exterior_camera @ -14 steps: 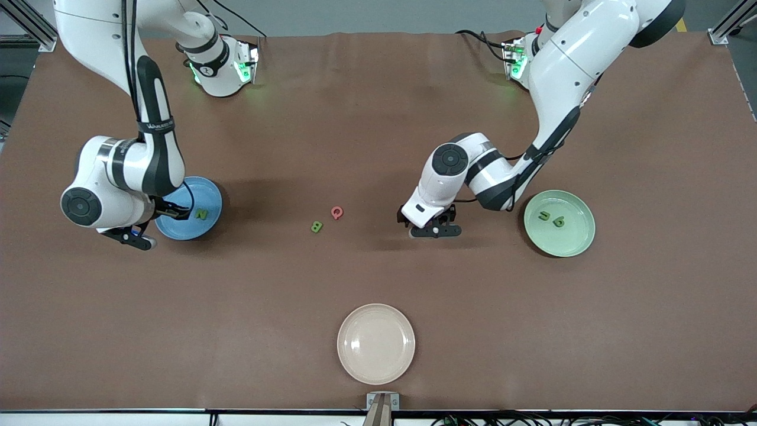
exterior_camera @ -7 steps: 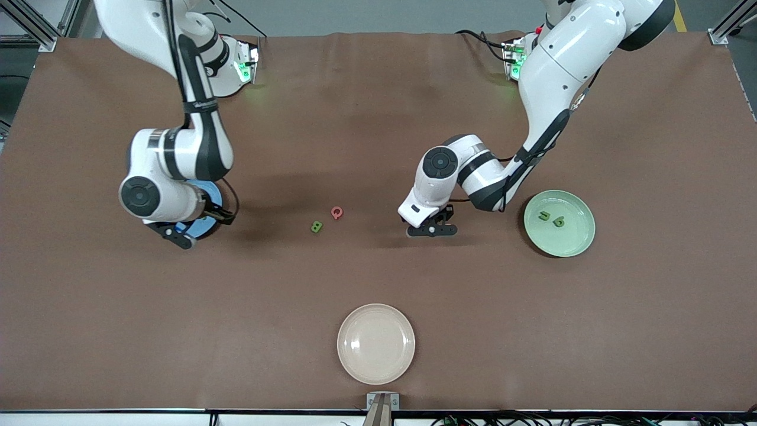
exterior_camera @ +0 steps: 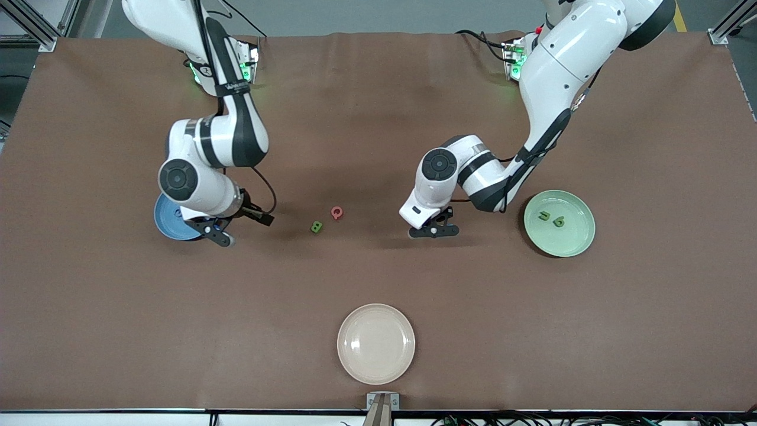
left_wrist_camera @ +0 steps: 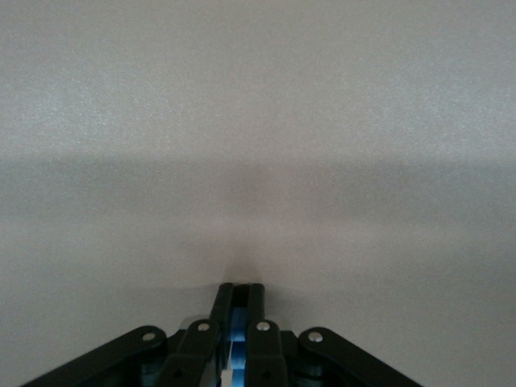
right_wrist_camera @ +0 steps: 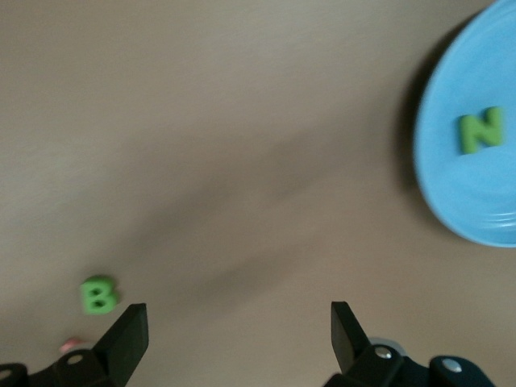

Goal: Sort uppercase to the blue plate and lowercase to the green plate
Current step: 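Grasp the blue E with the left gripper while the right gripper grasps the B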

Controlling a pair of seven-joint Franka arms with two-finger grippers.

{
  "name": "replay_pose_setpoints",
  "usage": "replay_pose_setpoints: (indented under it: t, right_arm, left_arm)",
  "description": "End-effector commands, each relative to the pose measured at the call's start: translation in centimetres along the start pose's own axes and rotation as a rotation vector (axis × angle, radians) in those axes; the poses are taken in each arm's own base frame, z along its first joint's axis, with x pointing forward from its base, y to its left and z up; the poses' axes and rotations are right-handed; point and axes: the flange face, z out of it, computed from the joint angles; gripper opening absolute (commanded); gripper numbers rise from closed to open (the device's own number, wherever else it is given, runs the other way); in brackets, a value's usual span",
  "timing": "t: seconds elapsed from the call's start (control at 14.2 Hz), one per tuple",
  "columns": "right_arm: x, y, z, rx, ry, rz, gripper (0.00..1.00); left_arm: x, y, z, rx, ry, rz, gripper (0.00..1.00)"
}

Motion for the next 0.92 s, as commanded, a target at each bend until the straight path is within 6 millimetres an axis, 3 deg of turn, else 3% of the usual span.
replay_pose_setpoints:
  t: [0.0, 0.35, 0.49, 0.71, 0.85]
  right_arm:
    - [-2.3, -2.7, 1.0, 0.059, 0.026, -0.002, 1.00]
    - [-5.2, -6.2, 4.5, 0.082, 0.102, 0.020, 1.00]
    - [-6.1, -7.2, 6.2, 0.093, 0.116, 0.029, 1.00]
    - [-5.9, -7.5, 8.5, 0.089, 0.154, 0.068, 1.00]
    - [-6.5, -9.0, 9.8, 0.112, 0.179, 0.073, 0.97]
  left_arm:
    - [0.7, -0.8, -1.7, 0.030, 0.018, -0.011, 0.00]
    - [2.2, -4.9, -3.6, 0.030, 0.002, 0.001, 0.00]
    - [2.9, -8.5, -4.6, -0.001, -0.028, 0.037, 0.00]
    - [3.1, -15.2, -5.3, 0.010, -0.049, 0.125, 0.00]
    - [3.0, -19.3, -5.3, 0.028, -0.063, 0.179, 0.00]
